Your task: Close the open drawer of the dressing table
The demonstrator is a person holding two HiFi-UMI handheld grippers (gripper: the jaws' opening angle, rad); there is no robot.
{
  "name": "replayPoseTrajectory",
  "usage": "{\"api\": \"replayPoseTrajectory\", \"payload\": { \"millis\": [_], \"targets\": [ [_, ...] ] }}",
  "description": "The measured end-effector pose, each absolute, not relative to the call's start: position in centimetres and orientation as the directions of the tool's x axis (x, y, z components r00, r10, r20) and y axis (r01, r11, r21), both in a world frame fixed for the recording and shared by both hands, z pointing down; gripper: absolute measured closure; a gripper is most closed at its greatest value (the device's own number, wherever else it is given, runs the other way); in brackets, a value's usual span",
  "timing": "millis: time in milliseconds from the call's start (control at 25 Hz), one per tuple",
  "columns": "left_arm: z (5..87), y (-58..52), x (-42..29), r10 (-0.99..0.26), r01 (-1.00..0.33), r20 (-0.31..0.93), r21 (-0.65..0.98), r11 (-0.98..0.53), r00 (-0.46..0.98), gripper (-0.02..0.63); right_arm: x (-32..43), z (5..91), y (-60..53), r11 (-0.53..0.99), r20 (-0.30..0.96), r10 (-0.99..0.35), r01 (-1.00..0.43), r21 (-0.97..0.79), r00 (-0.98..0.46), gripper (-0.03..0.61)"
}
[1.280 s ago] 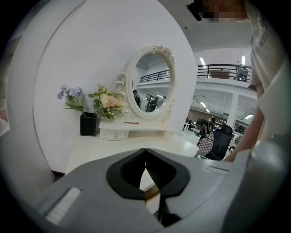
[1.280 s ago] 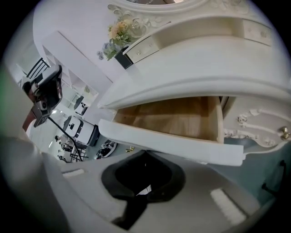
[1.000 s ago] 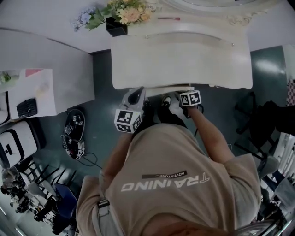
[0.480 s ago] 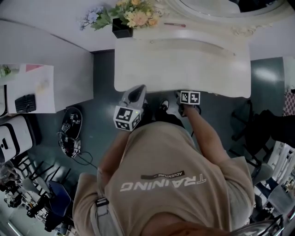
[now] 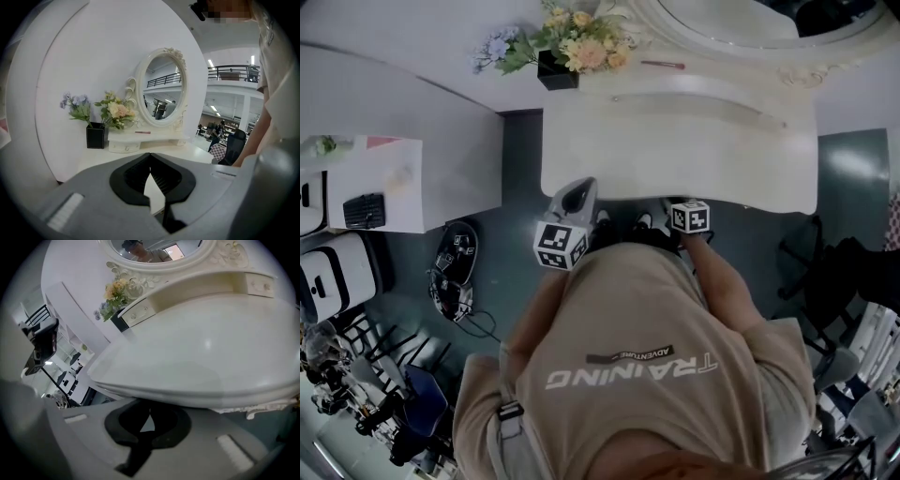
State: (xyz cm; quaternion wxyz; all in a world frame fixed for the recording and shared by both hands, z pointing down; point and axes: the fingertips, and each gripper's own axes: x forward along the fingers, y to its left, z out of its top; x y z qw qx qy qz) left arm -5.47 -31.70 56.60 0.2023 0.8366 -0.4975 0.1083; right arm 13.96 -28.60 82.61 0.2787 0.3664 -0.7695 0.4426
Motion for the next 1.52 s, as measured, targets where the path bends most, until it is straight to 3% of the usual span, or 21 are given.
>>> {"api": "replayPoseTrajectory", "payload": {
  "millis": [720, 1040, 1320, 1520],
  "targets": [
    [55.5, -32.3, -7.2, -0.764, -0.822, 0.303, 0.208, -0.530, 0.570, 0.606, 13.3, 81.8, -27.1, 0.276, 0.763, -0.324, -0.827, -0.490, -0.560, 0.574],
    [56.9, -29.8, -8.8, -0.726, -0.785, 0.299, 0.217, -0.581, 0.619, 0.606, 11.5, 79.9, -23.2, 0.351, 0.777, -0.366, -0.849, -0.395, -0.513, 0.574],
    [57.0, -29.3, -8.1, -0.708, -0.760, 0.281, 0.179, -0.624, 0.648, 0.606, 11.4, 75.2, -23.2, 0.427, 0.731, -0.496, -0.865, -0.264, -0.468, 0.574],
    [55.1, -29.2, -7.5, -0.705, -0.745, 0.247, 0.162, -0.647, 0.665, 0.606, 10.7, 64.7, -24.7, 0.518, 0.562, -0.661, -0.844, -0.139, -0.498, 0.574]
  ]
}}
